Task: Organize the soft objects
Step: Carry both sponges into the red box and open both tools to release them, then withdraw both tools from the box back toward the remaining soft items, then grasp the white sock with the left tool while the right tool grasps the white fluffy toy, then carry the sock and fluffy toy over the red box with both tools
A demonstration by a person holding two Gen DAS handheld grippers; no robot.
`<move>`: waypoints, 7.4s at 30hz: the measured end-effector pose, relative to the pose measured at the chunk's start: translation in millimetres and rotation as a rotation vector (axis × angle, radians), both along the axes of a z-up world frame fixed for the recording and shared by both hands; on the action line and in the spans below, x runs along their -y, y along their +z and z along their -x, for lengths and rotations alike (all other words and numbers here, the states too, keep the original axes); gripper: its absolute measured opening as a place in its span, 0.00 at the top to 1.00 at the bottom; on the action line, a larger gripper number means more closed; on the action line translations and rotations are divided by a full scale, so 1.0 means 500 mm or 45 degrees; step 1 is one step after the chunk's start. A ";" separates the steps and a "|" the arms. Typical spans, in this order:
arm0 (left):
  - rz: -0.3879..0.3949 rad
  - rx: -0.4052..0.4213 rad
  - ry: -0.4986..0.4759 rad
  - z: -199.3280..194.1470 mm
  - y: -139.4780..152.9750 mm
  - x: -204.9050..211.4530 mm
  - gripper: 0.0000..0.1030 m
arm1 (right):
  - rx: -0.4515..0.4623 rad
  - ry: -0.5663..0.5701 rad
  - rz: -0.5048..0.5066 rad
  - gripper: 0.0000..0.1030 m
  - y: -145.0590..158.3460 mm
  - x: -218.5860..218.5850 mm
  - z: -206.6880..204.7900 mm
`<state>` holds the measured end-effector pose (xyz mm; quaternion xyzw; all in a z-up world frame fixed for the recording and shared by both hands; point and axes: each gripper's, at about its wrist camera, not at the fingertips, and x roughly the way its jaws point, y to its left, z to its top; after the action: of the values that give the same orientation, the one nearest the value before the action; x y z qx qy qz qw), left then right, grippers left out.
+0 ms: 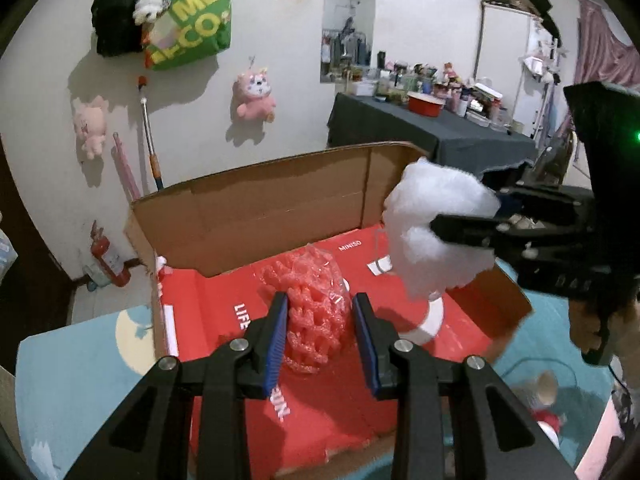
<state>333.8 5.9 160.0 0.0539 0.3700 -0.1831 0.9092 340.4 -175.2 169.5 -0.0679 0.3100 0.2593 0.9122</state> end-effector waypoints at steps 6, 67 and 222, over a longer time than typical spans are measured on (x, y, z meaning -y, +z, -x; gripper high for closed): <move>-0.087 -0.064 0.010 -0.094 -0.047 0.025 0.67 | -0.152 -0.070 0.018 0.65 -0.050 -0.018 -0.120; -0.004 0.071 0.177 -0.024 0.047 -0.021 0.13 | -0.262 -0.279 -0.049 0.26 -0.023 0.006 -0.163; 0.046 0.106 0.146 0.513 -0.166 -0.043 0.82 | -0.029 -0.205 0.003 0.65 -0.262 -0.001 0.491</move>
<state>77.1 27.3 76.8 0.0236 0.3309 -0.1349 0.9337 95.0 -174.7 38.7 -0.0410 0.3251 0.1856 0.9264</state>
